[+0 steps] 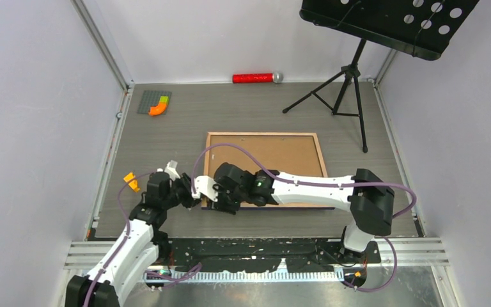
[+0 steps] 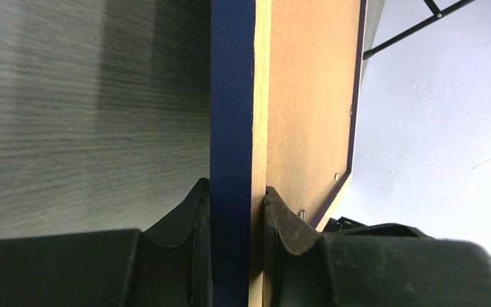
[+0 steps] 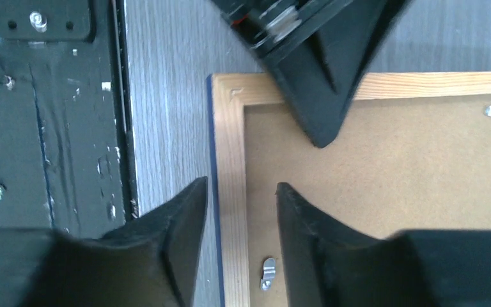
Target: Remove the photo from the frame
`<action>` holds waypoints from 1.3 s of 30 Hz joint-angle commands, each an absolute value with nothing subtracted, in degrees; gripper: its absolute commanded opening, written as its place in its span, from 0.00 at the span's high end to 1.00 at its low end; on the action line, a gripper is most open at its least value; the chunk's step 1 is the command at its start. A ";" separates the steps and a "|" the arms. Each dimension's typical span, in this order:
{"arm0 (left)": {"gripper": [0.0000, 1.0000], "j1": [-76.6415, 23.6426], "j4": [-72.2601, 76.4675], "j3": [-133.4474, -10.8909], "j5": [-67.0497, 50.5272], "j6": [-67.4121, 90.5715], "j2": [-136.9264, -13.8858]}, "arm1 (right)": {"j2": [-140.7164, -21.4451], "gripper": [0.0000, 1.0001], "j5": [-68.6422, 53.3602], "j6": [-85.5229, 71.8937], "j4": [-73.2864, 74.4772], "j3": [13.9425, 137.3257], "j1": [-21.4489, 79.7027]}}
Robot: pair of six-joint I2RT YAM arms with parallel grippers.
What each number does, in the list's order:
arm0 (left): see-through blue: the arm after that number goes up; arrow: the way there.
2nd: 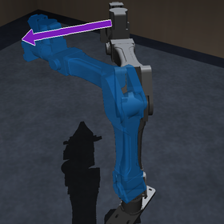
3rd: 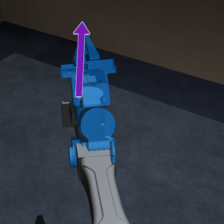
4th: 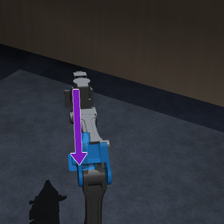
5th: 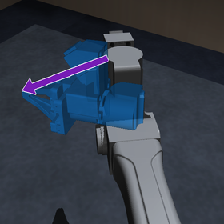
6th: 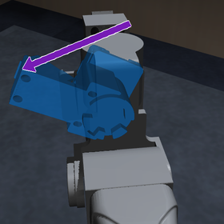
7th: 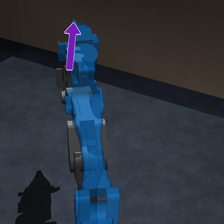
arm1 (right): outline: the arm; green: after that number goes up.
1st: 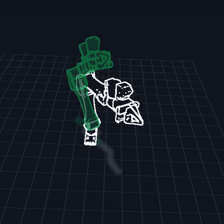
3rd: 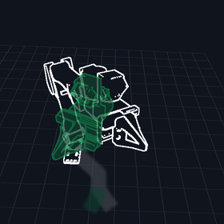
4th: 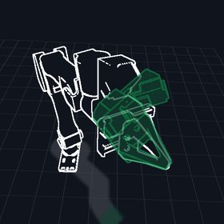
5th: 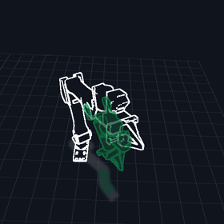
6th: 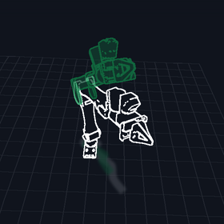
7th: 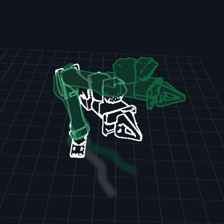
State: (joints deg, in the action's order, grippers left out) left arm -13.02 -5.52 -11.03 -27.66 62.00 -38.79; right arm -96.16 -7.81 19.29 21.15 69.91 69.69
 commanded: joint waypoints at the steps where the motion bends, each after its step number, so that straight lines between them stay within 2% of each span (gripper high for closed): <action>1: 1.00 -13.10 -10.56 -16.29 -27.45 67.53 -37.62 | -88.93 0.37 -2.05 20.63 12.23 69.56 70.03; 5: 1.00 -13.10 -22.12 -23.30 -24.87 67.75 -35.98 | -80.04 0.22 3.26 23.60 12.02 62.44 70.06; 11: 1.00 -13.05 -33.19 -32.00 -23.54 66.74 -37.38 | -67.79 0.07 6.51 25.84 16.84 52.26 70.91; 16: 1.00 -13.01 -35.39 -33.95 -24.94 67.64 -40.38 | -66.23 0.05 9.44 27.43 18.22 49.96 72.73; 19: 1.00 -13.05 -35.90 -34.54 -25.86 68.26 -40.76 | -68.59 0.05 16.70 28.46 16.99 48.37 74.71; 23: 1.00 -13.01 -37.35 -35.25 -25.35 68.90 -38.94 | -72.00 0.05 26.91 30.38 5.72 43.71 75.27; 27: 1.00 -13.05 -39.67 -37.04 -25.02 68.14 -38.01 | -75.87 0.05 31.81 33.84 -5.52 41.59 75.30; 29: 1.00 -13.01 -40.80 -37.54 -25.34 67.67 -38.14 | -78.41 0.11 33.64 35.65 -8.26 42.41 75.22; 31: 1.00 -13.01 -41.30 -37.95 -25.76 67.59 -38.19 | -80.25 0.25 35.79 37.35 -11.14 42.76 75.23; 33: 1.00 -13.01 -41.14 -38.01 -26.32 67.83 -37.97 | -81.53 0.49 38.54 39.29 -14.24 42.66 75.23; 34: 1.00 -13.01 -41.20 -38.04 -26.53 67.83 -37.79 | -81.81 0.56 40.53 39.73 -15.80 42.59 75.23; 35: 1.00 -13.01 -41.28 -38.15 -26.42 67.85 -37.55 | -82.06 0.71 41.14 40.30 -16.25 42.52 75.23; 37: 1.00 -13.05 -41.02 -38.46 -26.24 67.62 -36.72 | -81.26 0.91 42.14 40.42 -17.57 42.22 75.23; 38: 1.00 -13.01 -40.44 -38.95 -26.20 66.91 -36.22 | -80.26 0.93 42.33 40.43 -17.66 42.09 75.28; 39: 0.90 -13.01 -39.29 -39.76 -26.73 65.16 -35.98 | -79.64 0.94 42.74 39.99 -18.06 42.14 75.29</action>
